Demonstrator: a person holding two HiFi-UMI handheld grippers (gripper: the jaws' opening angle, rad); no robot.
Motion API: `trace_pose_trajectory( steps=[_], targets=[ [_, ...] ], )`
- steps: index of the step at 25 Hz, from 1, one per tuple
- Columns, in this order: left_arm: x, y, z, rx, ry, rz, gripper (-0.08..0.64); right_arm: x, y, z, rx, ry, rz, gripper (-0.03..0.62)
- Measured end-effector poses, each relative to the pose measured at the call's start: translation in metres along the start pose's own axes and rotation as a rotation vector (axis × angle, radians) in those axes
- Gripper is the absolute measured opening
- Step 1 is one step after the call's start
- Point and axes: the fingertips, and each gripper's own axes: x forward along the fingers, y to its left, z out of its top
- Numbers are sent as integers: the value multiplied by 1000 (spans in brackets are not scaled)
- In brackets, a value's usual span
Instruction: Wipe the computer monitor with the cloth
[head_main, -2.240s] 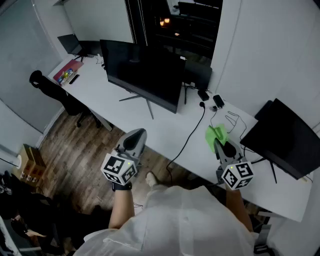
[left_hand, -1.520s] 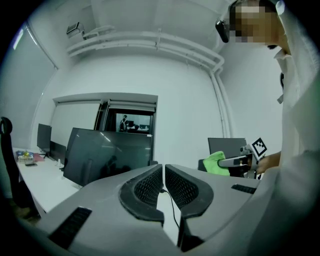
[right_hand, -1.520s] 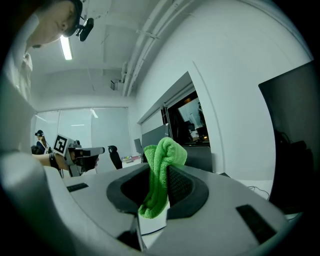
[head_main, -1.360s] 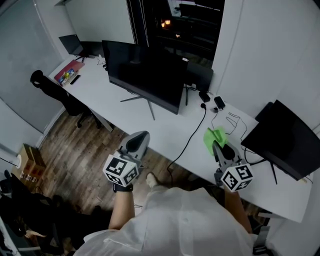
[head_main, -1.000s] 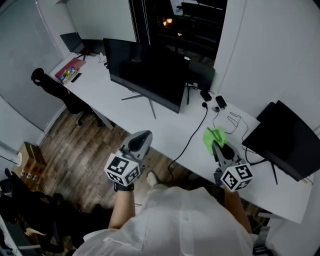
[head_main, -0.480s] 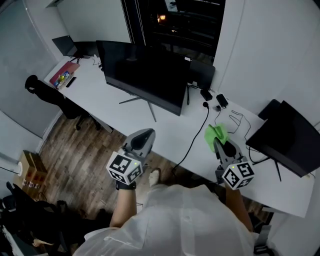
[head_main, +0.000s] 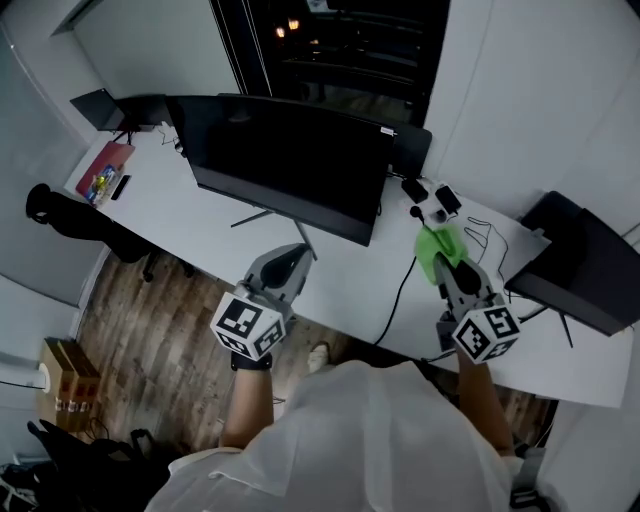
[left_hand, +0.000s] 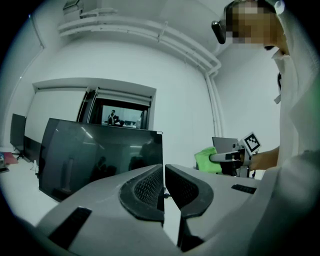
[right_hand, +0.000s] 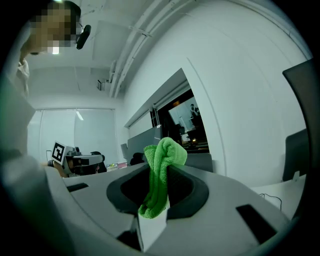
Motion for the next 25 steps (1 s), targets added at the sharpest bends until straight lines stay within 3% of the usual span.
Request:
trace_pose_trajectory(
  steps=[11, 17, 21, 25],
  targets=[
    [45, 51, -3, -13, -4, -153, 29, 87, 1, 63, -94, -36, -40, 71],
    [54, 68, -2, -13, -18, -216, 29, 132, -8, 99, -128, -48, -130, 71],
    [51, 84, -5, -19, -20, -224, 29, 147, -20, 106, -105, -50, -224, 71],
    [51, 95, -4, -21, -22, -234, 29, 159, -20, 110, -69, -81, -236, 71]
  ],
)
